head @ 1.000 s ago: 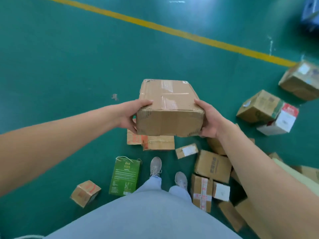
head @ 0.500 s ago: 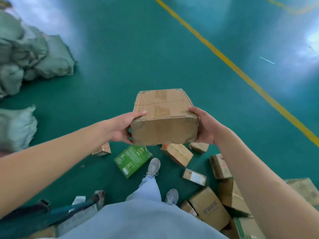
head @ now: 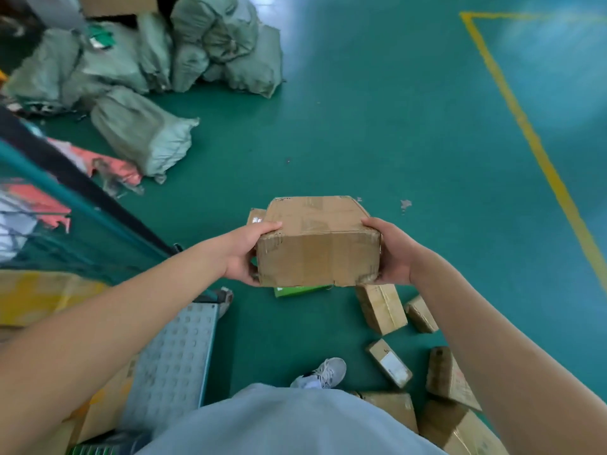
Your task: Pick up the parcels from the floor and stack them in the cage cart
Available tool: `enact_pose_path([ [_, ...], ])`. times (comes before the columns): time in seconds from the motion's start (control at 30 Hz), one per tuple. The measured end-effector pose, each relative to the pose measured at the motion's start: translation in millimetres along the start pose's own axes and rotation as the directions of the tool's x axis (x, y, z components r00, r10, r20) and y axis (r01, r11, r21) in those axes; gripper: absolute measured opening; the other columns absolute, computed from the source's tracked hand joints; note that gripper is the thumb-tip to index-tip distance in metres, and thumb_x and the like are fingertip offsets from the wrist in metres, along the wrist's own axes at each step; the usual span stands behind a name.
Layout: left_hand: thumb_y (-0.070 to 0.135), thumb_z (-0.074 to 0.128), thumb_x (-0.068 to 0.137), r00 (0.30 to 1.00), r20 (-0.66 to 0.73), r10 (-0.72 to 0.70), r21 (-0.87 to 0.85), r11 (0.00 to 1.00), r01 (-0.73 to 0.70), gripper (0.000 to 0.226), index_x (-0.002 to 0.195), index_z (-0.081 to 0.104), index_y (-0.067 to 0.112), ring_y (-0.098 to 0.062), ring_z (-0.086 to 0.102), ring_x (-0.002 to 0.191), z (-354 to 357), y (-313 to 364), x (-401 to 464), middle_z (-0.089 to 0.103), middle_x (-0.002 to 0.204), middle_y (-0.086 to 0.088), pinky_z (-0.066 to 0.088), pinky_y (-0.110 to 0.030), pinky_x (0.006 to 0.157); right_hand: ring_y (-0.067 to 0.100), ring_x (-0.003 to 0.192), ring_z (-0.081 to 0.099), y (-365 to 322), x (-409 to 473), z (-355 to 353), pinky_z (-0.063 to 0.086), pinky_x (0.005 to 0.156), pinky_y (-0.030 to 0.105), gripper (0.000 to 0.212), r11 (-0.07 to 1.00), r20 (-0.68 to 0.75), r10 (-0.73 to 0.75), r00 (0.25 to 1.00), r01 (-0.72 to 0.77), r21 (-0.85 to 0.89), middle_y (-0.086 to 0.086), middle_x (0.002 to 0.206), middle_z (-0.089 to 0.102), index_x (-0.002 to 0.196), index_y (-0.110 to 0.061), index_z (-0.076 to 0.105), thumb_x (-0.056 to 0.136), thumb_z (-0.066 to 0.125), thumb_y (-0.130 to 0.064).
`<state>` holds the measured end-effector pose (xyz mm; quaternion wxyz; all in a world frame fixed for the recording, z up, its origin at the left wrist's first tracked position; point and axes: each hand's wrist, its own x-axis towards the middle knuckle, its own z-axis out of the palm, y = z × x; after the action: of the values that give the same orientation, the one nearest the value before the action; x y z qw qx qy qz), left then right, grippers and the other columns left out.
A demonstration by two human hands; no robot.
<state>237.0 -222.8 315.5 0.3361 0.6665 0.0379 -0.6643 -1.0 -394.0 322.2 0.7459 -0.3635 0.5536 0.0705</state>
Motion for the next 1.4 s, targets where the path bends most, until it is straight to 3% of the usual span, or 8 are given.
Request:
enact_pose_path([
  [0.17,0.061,0.067,0.088,0.999,-0.033,-0.035,-0.079,0.996,0.032,0.058,0.129,0.059,0.021,-0.036,0.061,0.114,-59.8,-59.5,-27.3,0.059,0.134,-0.013,0.056,-0.048,0.083,0.038,0.116,0.063,26.0,1.1,66.7,0.06,0.075,0.047,0.064,0.987,0.046,0.07,0.997,-0.062,-0.148,0.016,0.134,0.062,0.137,-0.024,0.056,0.091,0.054,-0.068],
  [0.43,0.061,0.06,0.093,0.995,-0.051,-0.085,-0.178,0.981,0.075,0.045,0.105,0.062,0.018,-0.037,0.061,0.105,-153.5,-180.3,-90.1,0.061,0.118,-0.014,0.054,-0.047,0.085,0.039,0.114,0.06,104.3,-17.5,178.8,0.057,0.083,0.047,0.059,0.94,0.147,0.182,0.972,-0.128,-0.317,0.016,0.128,0.061,0.131,-0.024,0.059,0.094,0.046,-0.067],
  [0.7,0.06,0.06,0.094,0.993,-0.116,-0.035,-0.321,0.947,-0.004,0.046,0.114,0.06,0.018,-0.037,0.061,0.104,-244.9,-301.5,-165.6,0.059,0.122,-0.015,0.054,-0.045,0.074,0.041,0.112,0.06,173.4,-40.2,303.7,0.056,0.085,0.05,0.053,0.888,0.211,0.209,0.955,-0.095,-0.451,0.017,0.128,0.062,0.125,-0.023,0.061,0.095,0.048,-0.065],
  [0.87,0.06,0.066,0.089,0.988,-0.151,-0.014,-0.459,0.887,-0.057,0.046,0.115,0.06,0.022,-0.036,0.06,0.111,-298.2,-368.2,-199.5,0.058,0.132,-0.015,0.055,-0.046,0.088,0.039,0.107,0.06,201.2,-56.5,380.8,0.055,0.082,0.049,0.051,0.838,0.256,0.225,0.94,-0.053,-0.543,0.017,0.123,0.061,0.122,-0.021,0.059,0.097,0.046,-0.063],
  [0.93,0.059,0.068,0.088,0.982,-0.189,-0.002,-0.512,0.854,-0.097,0.047,0.117,0.061,0.022,-0.037,0.06,0.112,-315.9,-394.8,-214.1,0.058,0.134,-0.016,0.056,-0.048,0.086,0.039,0.107,0.059,210.5,-62.3,412.9,0.056,0.081,0.048,0.053,0.804,0.276,0.244,0.93,-0.035,-0.593,0.017,0.124,0.06,0.124,-0.02,0.059,0.097,0.047,-0.064],
  [1.07,0.057,0.066,0.09,0.971,-0.237,0.017,-0.598,0.786,-0.16,0.042,0.111,0.061,0.021,-0.035,0.058,0.106,-335.2,-430.6,-233.9,0.058,0.12,-0.016,0.053,-0.047,0.091,0.04,0.109,0.059,220.6,-67.7,460.7,0.056,0.082,0.049,0.056,0.747,0.279,0.258,0.925,-0.008,-0.665,0.018,0.126,0.06,0.129,-0.021,0.058,0.096,0.048,-0.065],
  [1.27,0.055,0.069,0.09,0.952,-0.306,0.01,-0.685,0.692,-0.228,0.043,0.109,0.062,0.017,-0.039,0.056,0.113,-360.8,-466.0,-240.3,0.056,0.128,-0.017,0.048,-0.056,0.105,0.037,0.106,0.061,226.4,-63.7,518.0,0.057,0.08,0.047,0.057,0.675,0.303,0.278,0.911,0.039,-0.736,0.016,0.125,0.061,0.133,-0.021,0.057,0.096,0.049,-0.064],
  [1.4,0.055,0.066,0.094,0.933,-0.36,0.017,-0.635,0.728,-0.258,0.042,0.11,0.061,0.017,-0.035,0.059,0.116,-377.7,-470.4,-235.5,0.063,0.125,-0.011,0.051,-0.053,0.102,0.036,0.111,0.063,216.8,-46.2,548.9,0.056,0.083,0.047,0.062,0.635,0.301,0.23,0.926,0.092,-0.767,0.014,0.134,0.062,0.137,-0.021,0.057,0.093,0.057,-0.064],
])
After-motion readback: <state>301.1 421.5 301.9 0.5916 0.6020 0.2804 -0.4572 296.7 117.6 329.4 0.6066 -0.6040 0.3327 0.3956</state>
